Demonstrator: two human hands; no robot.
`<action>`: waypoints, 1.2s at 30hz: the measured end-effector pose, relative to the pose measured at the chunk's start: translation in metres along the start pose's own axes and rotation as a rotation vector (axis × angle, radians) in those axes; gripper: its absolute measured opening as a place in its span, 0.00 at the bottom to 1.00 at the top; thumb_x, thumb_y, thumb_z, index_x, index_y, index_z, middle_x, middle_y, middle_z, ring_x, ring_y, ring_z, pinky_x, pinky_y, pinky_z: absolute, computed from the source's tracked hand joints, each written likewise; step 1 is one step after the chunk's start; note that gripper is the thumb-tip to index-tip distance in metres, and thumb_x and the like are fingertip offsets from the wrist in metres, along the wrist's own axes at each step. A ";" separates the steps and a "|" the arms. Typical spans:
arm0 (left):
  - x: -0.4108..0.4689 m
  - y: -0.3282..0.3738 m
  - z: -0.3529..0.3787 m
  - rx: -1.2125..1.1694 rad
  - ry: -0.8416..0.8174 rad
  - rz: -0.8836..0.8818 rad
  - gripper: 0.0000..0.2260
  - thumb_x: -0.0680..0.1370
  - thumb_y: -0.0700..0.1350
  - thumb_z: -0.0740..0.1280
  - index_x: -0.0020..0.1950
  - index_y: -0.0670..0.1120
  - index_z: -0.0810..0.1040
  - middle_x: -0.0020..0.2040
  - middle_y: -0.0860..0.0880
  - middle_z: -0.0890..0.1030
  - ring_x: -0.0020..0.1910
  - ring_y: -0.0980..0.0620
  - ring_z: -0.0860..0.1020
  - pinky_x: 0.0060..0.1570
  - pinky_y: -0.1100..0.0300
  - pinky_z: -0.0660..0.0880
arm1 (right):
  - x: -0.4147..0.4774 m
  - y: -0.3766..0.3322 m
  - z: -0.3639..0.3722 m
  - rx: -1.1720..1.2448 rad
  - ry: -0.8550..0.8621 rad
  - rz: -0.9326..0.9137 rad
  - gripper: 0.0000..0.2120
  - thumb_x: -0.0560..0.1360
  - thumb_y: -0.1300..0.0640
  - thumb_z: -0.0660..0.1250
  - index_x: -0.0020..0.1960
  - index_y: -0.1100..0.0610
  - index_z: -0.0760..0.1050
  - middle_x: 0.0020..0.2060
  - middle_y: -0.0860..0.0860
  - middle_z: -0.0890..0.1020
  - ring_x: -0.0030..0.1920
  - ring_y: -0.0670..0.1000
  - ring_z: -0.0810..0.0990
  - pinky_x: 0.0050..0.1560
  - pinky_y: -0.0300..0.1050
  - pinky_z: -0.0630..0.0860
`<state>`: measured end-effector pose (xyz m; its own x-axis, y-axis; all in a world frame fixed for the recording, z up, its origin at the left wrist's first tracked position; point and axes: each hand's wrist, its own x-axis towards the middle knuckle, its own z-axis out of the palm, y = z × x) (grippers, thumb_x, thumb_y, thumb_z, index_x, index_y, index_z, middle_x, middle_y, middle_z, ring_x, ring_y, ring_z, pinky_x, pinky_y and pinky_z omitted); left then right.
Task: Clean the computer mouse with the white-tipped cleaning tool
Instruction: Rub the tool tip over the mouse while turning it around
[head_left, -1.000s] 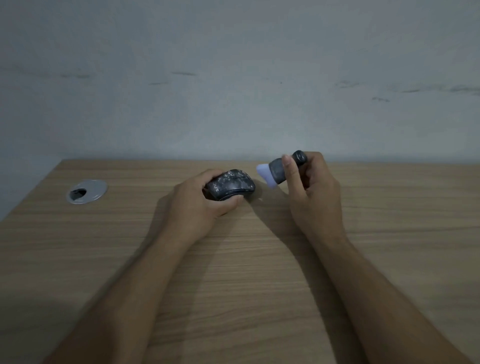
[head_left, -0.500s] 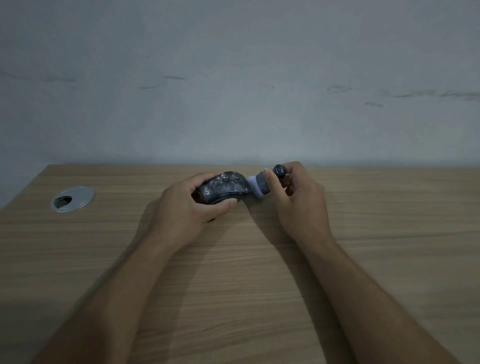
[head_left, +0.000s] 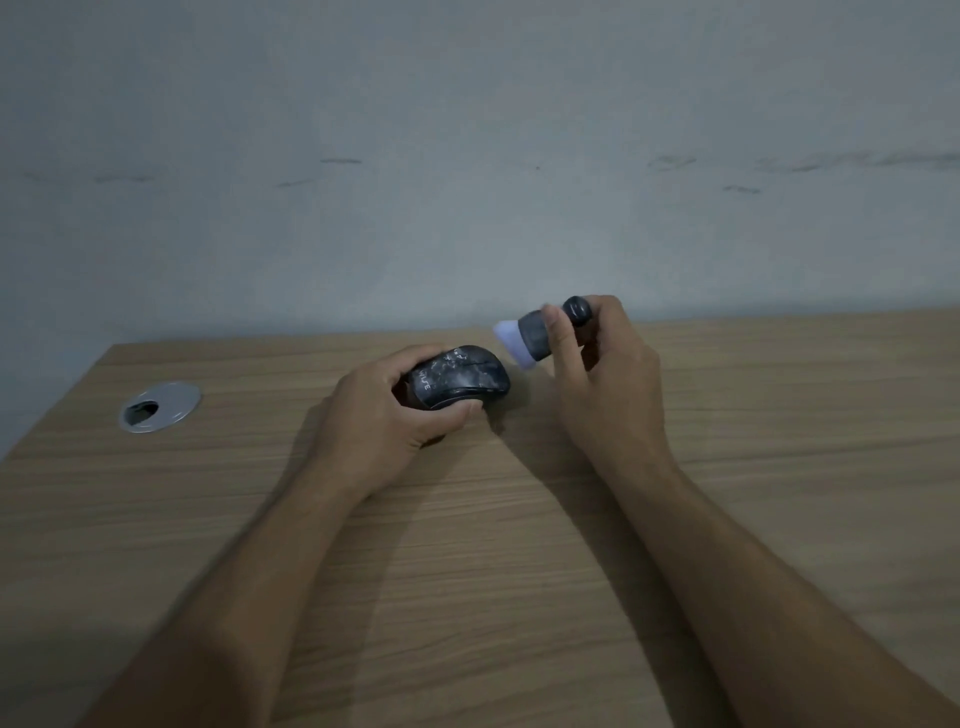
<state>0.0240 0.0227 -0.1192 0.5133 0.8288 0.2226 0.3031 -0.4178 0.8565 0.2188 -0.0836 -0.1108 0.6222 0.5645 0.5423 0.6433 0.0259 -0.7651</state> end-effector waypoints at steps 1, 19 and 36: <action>0.000 0.000 0.000 0.003 0.003 0.003 0.25 0.70 0.53 0.86 0.67 0.58 0.87 0.54 0.59 0.90 0.55 0.59 0.88 0.62 0.54 0.84 | 0.000 -0.004 0.000 0.015 0.003 -0.030 0.10 0.87 0.47 0.67 0.53 0.53 0.77 0.35 0.44 0.81 0.36 0.43 0.79 0.36 0.31 0.69; 0.000 0.006 0.002 -0.060 0.009 0.002 0.23 0.71 0.51 0.85 0.65 0.56 0.88 0.52 0.60 0.91 0.53 0.62 0.88 0.51 0.73 0.79 | -0.013 0.002 -0.001 -0.060 -0.036 0.025 0.10 0.86 0.46 0.69 0.51 0.52 0.77 0.36 0.43 0.83 0.36 0.41 0.81 0.34 0.29 0.70; 0.002 0.010 0.011 -0.015 0.032 -0.006 0.24 0.70 0.53 0.86 0.66 0.57 0.87 0.50 0.61 0.90 0.51 0.66 0.86 0.45 0.79 0.74 | -0.009 -0.004 -0.006 -0.055 0.047 -0.075 0.08 0.88 0.48 0.64 0.55 0.52 0.71 0.35 0.42 0.77 0.33 0.38 0.77 0.35 0.30 0.68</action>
<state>0.0369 0.0162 -0.1155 0.4859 0.8428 0.2317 0.2944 -0.4074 0.8645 0.2130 -0.0934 -0.1107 0.5908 0.5235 0.6139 0.7115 0.0207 -0.7024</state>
